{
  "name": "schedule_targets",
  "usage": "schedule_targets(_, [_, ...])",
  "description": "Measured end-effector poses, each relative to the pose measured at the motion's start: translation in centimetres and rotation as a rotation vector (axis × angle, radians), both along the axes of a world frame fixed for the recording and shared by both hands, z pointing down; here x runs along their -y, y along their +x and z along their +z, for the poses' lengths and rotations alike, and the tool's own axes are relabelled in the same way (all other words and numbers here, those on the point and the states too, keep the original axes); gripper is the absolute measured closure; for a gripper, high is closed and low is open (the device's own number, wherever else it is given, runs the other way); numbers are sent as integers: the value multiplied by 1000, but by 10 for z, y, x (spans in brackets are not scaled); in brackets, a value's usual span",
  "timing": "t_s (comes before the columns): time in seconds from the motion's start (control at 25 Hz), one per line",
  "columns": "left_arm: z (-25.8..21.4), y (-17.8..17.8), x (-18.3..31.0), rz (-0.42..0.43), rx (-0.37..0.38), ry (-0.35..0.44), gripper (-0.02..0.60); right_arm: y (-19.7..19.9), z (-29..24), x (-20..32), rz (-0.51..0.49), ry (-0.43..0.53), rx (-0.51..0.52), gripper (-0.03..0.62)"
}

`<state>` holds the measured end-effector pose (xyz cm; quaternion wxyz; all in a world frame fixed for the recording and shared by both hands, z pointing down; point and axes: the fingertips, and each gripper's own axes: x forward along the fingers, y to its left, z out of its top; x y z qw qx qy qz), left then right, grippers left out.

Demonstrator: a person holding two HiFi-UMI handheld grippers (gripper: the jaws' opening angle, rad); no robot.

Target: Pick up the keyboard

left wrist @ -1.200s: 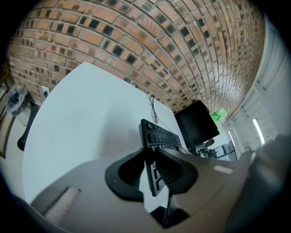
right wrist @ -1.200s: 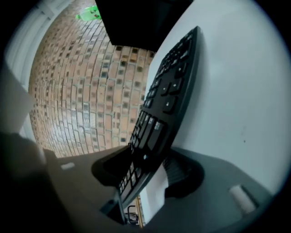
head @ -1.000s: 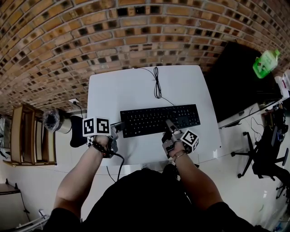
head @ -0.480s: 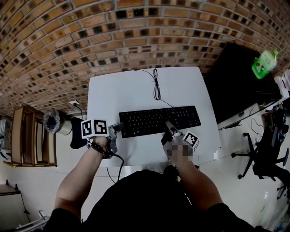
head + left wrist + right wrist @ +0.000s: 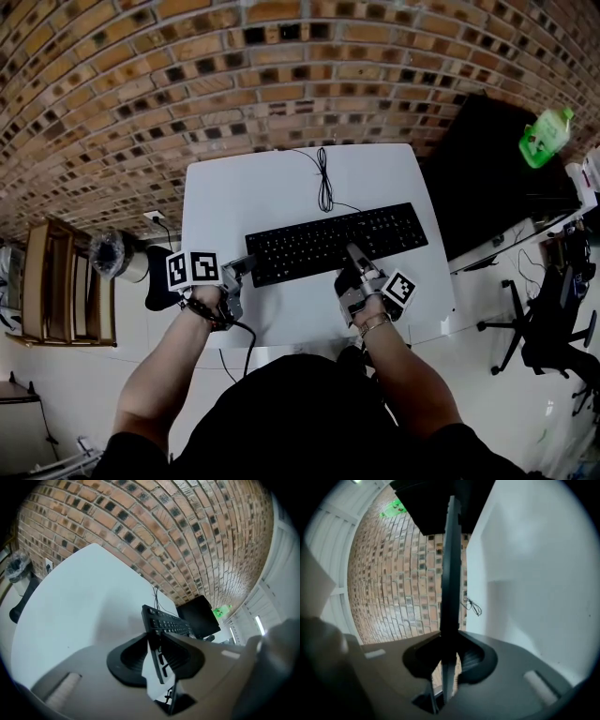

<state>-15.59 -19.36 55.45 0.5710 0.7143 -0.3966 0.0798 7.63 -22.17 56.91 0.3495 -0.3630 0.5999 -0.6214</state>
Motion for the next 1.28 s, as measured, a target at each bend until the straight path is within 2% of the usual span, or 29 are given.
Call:
schedule_targets(0.52, [-65,-4,8,-3,-49,189,459,6,-79,13,16,140,-2,530])
schedule_targets(0.76, [-105,-9,3,-12,-43,302,459,13,-126,10,25,216,-4,530])
schedule_targets(1.04, [-156,-31,-4,-89,2,469,469,25,-182,-2,33,304,-70,530])
schedule_targets(1.28, [-191,-46,-9,-132,71,652,503,29,-217,-12,58,356,-76,530])
